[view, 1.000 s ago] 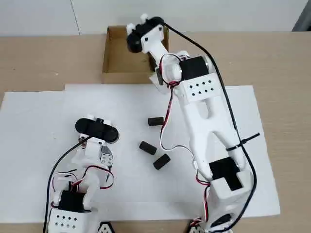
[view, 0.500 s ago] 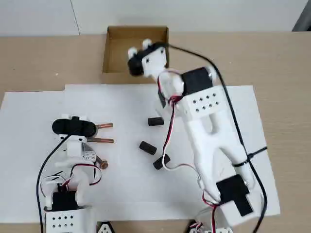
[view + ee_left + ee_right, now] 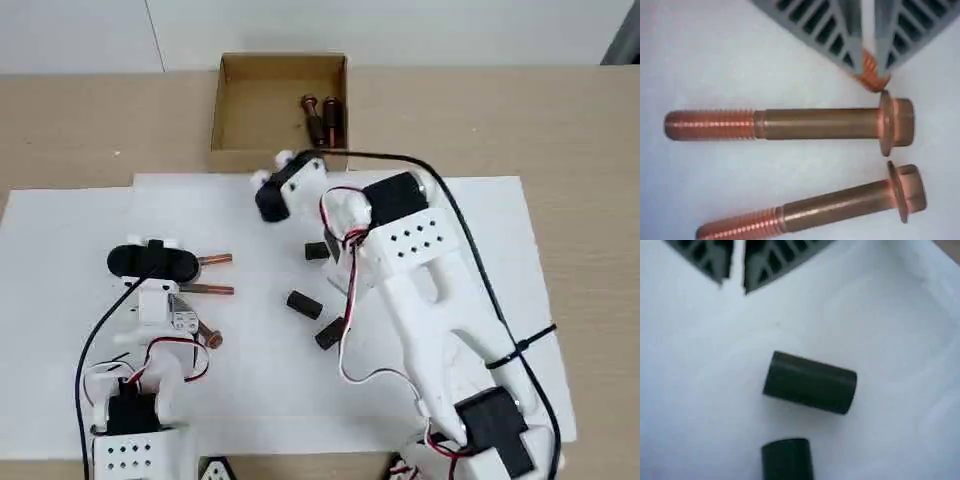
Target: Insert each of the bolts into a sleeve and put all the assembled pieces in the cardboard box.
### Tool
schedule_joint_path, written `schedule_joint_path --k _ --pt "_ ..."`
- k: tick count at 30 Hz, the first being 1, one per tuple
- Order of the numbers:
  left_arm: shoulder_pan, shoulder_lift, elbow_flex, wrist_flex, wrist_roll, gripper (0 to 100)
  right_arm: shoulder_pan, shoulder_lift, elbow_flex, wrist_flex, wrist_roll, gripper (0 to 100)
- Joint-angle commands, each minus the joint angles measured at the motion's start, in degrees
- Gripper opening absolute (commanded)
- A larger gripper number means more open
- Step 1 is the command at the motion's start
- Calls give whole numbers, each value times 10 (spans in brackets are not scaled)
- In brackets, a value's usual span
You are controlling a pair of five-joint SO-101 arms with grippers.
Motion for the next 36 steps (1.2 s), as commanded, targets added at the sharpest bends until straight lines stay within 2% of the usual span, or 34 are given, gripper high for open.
schedule_joint_path --k 1,9,16,29,36 --pt "-4 -6 -3 -13 -2 6 -22 -23 11 2 22 138" --pt "-8 -6 -3 -13 -2 6 -73 -23 58 -59 22 162" --pt "-107 -6 7 -56 -2 6 -92 -23 113 -117 22 162" --pt "-108 -6 8 -58 -4 6 -100 51 141 -216 22 162" --pt "-108 -6 9 -61 -41 6 -101 93 141 -249 22 162"
